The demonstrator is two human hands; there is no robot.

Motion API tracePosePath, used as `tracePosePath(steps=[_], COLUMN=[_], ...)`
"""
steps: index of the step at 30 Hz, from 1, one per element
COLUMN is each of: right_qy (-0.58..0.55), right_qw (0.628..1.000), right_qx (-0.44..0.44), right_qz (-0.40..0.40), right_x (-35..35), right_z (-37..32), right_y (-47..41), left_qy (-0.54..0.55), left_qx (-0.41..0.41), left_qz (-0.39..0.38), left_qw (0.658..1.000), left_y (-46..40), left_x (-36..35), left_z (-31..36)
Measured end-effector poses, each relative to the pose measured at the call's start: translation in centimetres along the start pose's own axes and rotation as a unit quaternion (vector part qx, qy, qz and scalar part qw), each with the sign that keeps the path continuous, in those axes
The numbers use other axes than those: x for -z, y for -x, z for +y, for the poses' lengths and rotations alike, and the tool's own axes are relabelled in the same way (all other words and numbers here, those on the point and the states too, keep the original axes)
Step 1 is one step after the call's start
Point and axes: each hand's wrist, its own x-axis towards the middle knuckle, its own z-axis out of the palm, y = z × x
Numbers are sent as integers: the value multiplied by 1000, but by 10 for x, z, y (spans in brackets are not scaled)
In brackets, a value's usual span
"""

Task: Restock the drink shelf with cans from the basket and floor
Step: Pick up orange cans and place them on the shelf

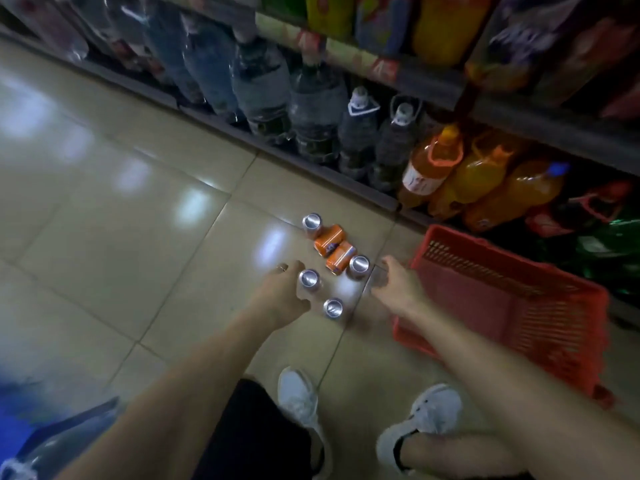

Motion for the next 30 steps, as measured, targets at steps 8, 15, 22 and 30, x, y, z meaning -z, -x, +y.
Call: tracePosePath(steps=[8, 15, 22, 30], right_qy=[-163, -180, -154, -323], right_qw=[980, 969, 973, 920], right_qx=[-95, -116, -42, -74], right_qz=[68, 126, 167, 209], right_x=[-144, -189, -195, -189], right_z=[71, 97, 112, 109], right_y=[-168, -236, -247, -234], left_qy=[-43, -40, -61, 269], left_qx=[21, -41, -76, -73], left_qz=[-3, 64, 112, 50], left_qw=[999, 996, 989, 959], left_y=[-165, -243, -250, -225], left_x=[-124, -183, -197, -157], left_z=[-91, -128, -142, -144])
